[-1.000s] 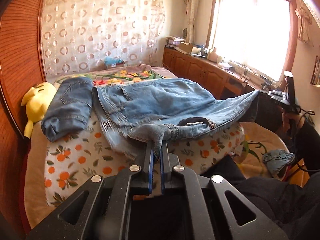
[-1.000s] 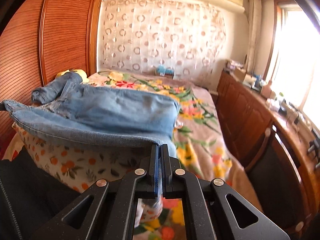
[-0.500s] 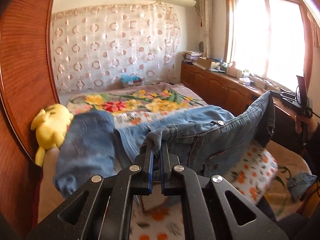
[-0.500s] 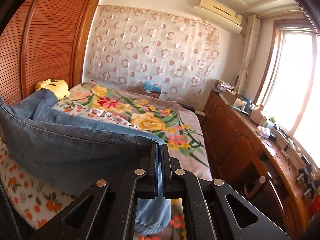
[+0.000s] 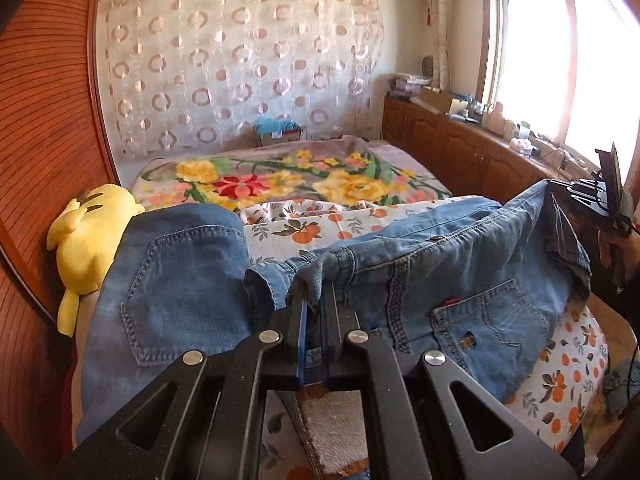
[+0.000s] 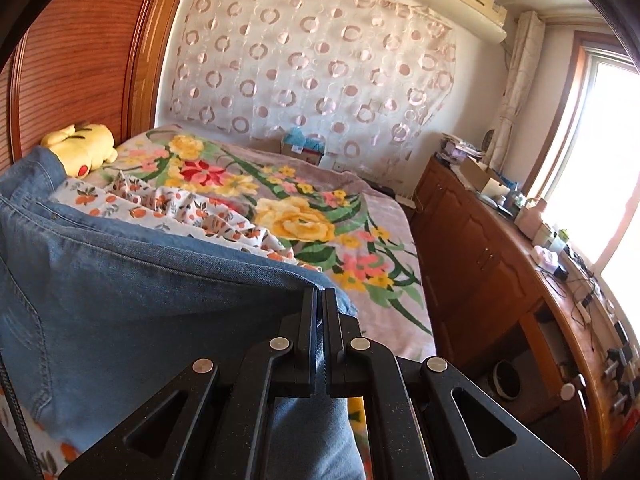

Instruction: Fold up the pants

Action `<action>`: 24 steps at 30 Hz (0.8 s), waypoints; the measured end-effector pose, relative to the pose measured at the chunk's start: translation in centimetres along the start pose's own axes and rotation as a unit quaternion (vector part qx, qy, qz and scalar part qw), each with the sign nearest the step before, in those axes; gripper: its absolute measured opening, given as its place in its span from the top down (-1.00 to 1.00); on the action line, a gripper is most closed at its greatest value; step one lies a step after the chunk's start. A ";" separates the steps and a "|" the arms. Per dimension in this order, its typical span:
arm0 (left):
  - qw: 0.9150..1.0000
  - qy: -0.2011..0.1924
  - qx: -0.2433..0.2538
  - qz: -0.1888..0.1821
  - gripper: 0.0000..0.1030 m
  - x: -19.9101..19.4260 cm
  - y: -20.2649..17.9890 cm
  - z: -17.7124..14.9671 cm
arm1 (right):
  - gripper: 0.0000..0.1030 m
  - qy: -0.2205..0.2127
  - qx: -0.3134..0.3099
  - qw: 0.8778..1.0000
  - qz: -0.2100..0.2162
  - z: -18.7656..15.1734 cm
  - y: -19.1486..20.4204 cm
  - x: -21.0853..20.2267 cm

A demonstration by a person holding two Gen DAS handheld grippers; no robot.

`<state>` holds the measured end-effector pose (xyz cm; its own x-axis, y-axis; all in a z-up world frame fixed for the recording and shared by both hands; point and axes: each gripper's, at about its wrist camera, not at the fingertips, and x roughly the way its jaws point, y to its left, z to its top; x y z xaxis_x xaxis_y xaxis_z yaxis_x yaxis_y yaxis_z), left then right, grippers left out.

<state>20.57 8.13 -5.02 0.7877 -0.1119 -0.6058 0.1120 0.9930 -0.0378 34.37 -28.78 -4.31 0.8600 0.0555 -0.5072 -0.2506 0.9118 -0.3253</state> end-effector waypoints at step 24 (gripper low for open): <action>0.998 0.046 -0.022 0.029 0.88 7.7 2.5 1.6 | 0.96 0.080 -0.020 0.995 0.060 5.4 -2.9 13.8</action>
<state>27.87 9.70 -8.50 0.7327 -0.0529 -0.6785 0.0395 0.9986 -0.0352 49.34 -28.46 -6.11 0.7422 0.0944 -0.6635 -0.3669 0.8857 -0.2844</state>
